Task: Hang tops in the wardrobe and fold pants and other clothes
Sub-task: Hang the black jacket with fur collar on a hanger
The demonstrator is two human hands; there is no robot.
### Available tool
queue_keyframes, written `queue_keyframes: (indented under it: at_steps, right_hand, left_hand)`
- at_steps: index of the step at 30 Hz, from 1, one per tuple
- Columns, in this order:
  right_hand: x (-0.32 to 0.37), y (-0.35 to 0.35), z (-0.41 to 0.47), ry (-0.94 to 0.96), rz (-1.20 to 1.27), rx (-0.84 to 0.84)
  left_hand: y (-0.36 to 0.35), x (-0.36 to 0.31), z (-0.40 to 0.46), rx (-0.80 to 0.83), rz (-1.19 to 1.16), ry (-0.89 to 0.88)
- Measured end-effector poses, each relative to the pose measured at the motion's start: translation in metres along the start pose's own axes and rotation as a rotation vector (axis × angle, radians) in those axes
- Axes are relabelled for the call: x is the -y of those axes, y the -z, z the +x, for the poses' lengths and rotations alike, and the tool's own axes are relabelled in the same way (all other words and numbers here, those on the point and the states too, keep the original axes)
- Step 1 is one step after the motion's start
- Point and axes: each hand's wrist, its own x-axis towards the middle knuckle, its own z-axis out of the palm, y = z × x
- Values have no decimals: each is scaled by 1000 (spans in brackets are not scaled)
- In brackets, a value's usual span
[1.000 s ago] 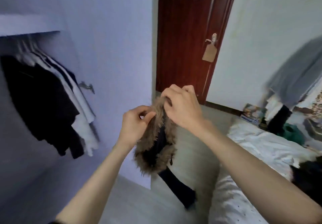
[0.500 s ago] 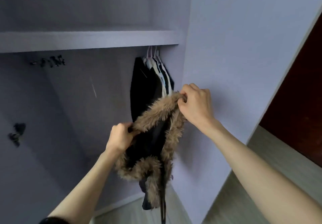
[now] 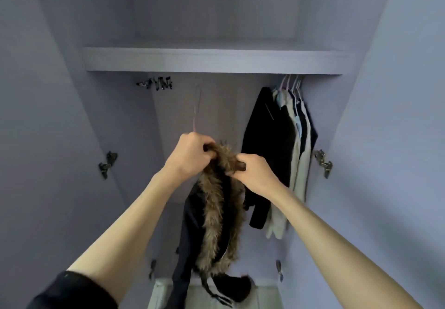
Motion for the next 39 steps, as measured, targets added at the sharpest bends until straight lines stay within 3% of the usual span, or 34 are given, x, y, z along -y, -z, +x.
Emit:
queue_keyframes:
  at_steps: [4, 11, 17, 24, 28, 31, 36, 39]
  right_hand:
    - [11, 0, 38, 70, -106, -171]
    - [39, -30, 116, 177, -172, -190]
    - [28, -45, 158, 102, -301, -198]
    - [-22, -70, 193, -191, -485, 10]
    - [-34, -83, 226, -223, -282, 189]
    - [-26, -93, 256, -250, -2, 114]
    - [-4, -110, 313, -457, 741, 18]
    - [6, -116, 342, -491, 842, -5]
  left_hand:
    - [-5, 47, 5, 3, 22, 135]
    - [-50, 131, 16, 110, -32, 416]
    - [-45, 191, 38, 39, -214, 519]
    - [-22, 223, 76, 141, -426, 576]
    - [-7, 224, 95, 93, -466, 597]
    - [9, 223, 102, 84, -418, 611]
    - [38, 237, 107, -16, -433, 645]
    - [51, 245, 110, -44, -405, 651]
